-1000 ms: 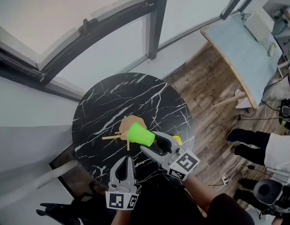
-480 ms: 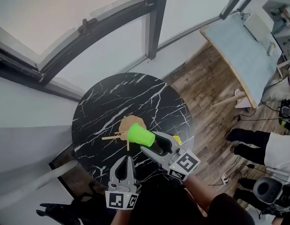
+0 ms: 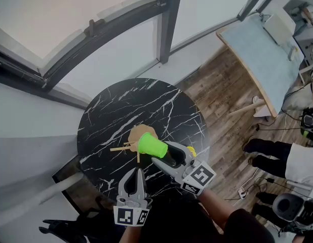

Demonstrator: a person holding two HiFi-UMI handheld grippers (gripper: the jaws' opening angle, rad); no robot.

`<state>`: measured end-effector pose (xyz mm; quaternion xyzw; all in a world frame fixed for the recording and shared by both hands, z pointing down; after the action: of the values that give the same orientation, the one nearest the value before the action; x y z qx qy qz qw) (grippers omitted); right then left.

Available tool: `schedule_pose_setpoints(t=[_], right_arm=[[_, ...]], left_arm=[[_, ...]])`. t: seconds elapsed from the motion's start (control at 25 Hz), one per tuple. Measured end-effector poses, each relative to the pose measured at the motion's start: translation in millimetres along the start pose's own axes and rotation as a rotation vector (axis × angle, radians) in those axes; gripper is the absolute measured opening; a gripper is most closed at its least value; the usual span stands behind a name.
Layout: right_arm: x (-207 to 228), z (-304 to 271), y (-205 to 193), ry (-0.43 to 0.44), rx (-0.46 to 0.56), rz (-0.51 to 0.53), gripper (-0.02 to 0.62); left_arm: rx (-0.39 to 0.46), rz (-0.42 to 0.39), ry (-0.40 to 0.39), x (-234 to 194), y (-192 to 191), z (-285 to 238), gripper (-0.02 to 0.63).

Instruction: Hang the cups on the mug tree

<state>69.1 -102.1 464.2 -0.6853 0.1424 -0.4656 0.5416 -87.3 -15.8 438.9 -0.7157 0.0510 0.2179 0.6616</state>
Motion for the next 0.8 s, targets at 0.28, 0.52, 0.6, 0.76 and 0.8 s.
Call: schedule_pose_setpoints(t=[0.28, 0.52, 0.6, 0.76, 0.8], right_arm=[[2.1, 1.1, 0.3, 0.003, 0.01, -0.009, 0.239], [0.7, 1.3, 1.6, 0.002, 0.02, -0.007, 0.249], [0.1, 2.5, 1.9, -0.001, 0.024, -0.003, 0.249], [0.5, 4.9, 3.4, -0.008, 0.035, -0.001, 0.249], [0.5, 5.5, 3.9, -0.008, 0.038, -0.001, 0.249]], left_arm=[[0.006, 0.002, -0.008, 0.5, -0.6, -1.2, 0.0], [0.007, 0.006, -0.013, -0.6, 0.2, -0.4, 0.0], [0.011, 0.007, -0.018, -0.3, 0.3, 0.1, 0.0], [0.014, 0.006, -0.023, 0.5, 0.6, 0.6, 0.0], [0.014, 0.005, -0.024, 0.5, 0.8, 0.7, 0.0]])
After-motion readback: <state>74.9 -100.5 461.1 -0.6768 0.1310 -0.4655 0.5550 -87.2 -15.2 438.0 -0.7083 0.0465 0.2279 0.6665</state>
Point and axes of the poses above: the fingertips, and each gripper's own axes: z backward along the fingers, x to its right, y out of its top, the point moved 8 cm from there along z, backward along the fingers, and after that the axes turned 11 degrees about x, right-handed, at the moved point
